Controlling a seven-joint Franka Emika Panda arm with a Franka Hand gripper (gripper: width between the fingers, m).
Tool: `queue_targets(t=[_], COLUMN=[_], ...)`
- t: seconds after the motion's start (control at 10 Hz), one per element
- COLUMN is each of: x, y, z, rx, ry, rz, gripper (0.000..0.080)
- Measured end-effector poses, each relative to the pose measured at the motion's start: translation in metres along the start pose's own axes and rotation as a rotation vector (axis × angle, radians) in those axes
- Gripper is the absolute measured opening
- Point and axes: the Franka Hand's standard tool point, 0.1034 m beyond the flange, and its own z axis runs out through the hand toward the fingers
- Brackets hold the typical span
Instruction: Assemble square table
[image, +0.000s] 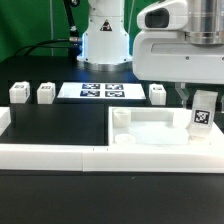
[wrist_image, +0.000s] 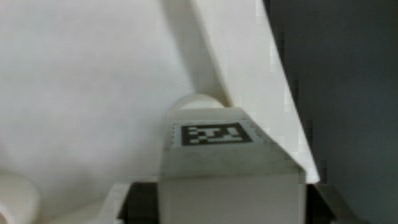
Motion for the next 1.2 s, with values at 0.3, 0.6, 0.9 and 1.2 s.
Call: queue_targets(t=[0.3, 0.6, 0.9, 1.2], x=[-0.0006, -0.0009, 0.0, -0.0016], y=[-0.0013, -0.0023, 0.0047, 0.0022], z=[0.001, 0.0022, 0.0029, 0.0034], rx=[0.007, 0.036, 0.152, 0.164], ry=[0.031, 0.03, 0.04, 0.035], rz=[0.318, 0.68, 1.024, 1.145], gripper=[0.0298, 0.0298, 0.0298, 0.0298])
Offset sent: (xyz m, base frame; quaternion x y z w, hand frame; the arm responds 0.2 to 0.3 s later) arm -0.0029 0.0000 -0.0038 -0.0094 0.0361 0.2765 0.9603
